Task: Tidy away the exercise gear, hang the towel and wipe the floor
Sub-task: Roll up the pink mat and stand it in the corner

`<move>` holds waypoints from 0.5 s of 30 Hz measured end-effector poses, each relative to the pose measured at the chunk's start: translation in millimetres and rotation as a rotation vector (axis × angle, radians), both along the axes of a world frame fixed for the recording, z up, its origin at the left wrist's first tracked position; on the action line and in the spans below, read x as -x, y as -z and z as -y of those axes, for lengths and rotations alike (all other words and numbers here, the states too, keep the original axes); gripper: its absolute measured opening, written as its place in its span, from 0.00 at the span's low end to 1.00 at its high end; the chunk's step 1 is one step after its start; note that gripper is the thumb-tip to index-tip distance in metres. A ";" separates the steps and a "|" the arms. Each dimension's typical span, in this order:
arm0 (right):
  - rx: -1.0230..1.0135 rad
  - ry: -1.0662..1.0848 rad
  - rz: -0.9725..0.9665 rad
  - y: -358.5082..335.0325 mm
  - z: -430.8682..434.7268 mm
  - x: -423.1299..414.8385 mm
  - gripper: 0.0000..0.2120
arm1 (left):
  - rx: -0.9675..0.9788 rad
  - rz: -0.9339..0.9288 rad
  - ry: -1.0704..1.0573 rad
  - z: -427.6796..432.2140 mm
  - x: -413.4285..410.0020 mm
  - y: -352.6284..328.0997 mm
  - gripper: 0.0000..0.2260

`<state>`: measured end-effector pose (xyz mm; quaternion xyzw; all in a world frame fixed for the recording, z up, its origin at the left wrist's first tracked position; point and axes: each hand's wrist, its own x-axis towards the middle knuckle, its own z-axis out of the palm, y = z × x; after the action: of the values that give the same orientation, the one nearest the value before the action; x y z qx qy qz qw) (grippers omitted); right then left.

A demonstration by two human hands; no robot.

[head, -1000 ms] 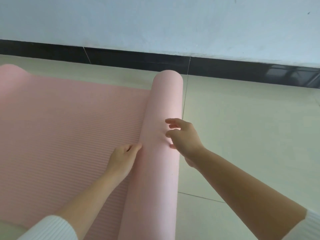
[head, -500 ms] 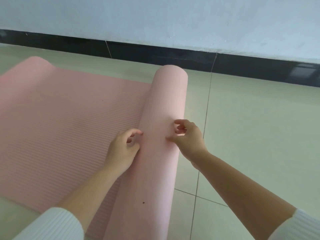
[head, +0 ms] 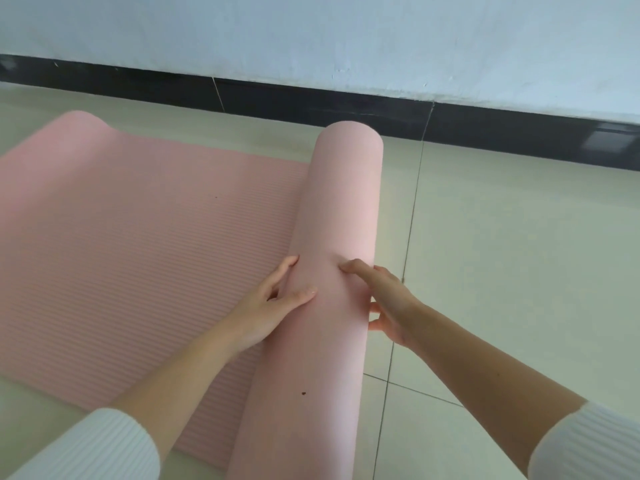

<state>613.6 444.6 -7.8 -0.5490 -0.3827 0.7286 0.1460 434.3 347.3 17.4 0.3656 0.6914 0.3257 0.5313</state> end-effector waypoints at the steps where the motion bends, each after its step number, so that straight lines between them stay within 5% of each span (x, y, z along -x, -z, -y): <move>1: -0.006 -0.003 0.010 -0.8 -1.6 -10.0 0.33 | -0.005 0.017 0.011 -1.1 -8.8 -1.5 0.30; 15: -0.004 0.118 0.208 -23.6 -12.9 -224.7 0.16 | -0.004 0.204 0.345 -34.4 -193.1 15.2 0.29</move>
<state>838.3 457.5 15.8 -0.6429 -0.3642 0.6571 0.1491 627.5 381.6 2.2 0.4449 0.5603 0.2666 0.6458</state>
